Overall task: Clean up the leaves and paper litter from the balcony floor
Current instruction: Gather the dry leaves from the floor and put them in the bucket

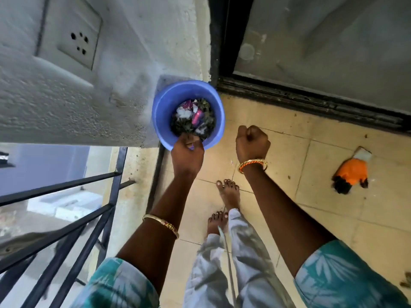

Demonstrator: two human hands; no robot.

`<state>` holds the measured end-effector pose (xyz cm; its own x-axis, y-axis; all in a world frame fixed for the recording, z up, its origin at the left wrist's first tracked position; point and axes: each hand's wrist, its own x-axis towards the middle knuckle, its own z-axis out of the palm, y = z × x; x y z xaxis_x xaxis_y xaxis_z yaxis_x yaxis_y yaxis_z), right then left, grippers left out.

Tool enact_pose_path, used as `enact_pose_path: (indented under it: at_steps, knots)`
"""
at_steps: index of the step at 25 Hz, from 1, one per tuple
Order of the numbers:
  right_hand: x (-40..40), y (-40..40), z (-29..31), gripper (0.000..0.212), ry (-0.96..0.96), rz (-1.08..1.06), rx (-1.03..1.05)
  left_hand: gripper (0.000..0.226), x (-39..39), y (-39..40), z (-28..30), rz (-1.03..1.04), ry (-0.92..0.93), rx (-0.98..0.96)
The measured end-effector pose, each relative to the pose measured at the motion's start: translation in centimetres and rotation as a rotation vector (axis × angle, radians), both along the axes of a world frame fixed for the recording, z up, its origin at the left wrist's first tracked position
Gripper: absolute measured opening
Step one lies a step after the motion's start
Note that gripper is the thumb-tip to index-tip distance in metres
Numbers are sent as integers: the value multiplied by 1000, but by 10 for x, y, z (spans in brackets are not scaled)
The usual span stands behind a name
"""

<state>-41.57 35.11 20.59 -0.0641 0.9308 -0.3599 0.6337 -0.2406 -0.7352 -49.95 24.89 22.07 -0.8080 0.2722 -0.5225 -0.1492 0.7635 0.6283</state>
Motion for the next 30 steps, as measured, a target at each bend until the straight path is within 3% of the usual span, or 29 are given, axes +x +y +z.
enact_pose_path:
  at_steps: [4,8,13,15,21,25,30]
  knots:
    - [91,-33,39,22,-41,83,236,51,60,-23,37,-588,276,30]
    - [197,-84,95,39,-266,58,290,67,134,-40,101,-1011,332,-46]
    - [308,-158,194,61,-533,7,176,71,256,-62,197,-1556,540,6]
    - [354,-181,229,63,-594,-56,151,75,302,-66,233,-1692,570,17]
    - [492,-258,287,68,-654,-568,52,72,433,-56,289,-2043,815,216]
    - [576,-294,299,65,-651,-798,17,73,536,-61,309,-2239,811,319]
    - [668,-294,316,60,-652,-965,55,69,644,-71,328,-2337,782,413]
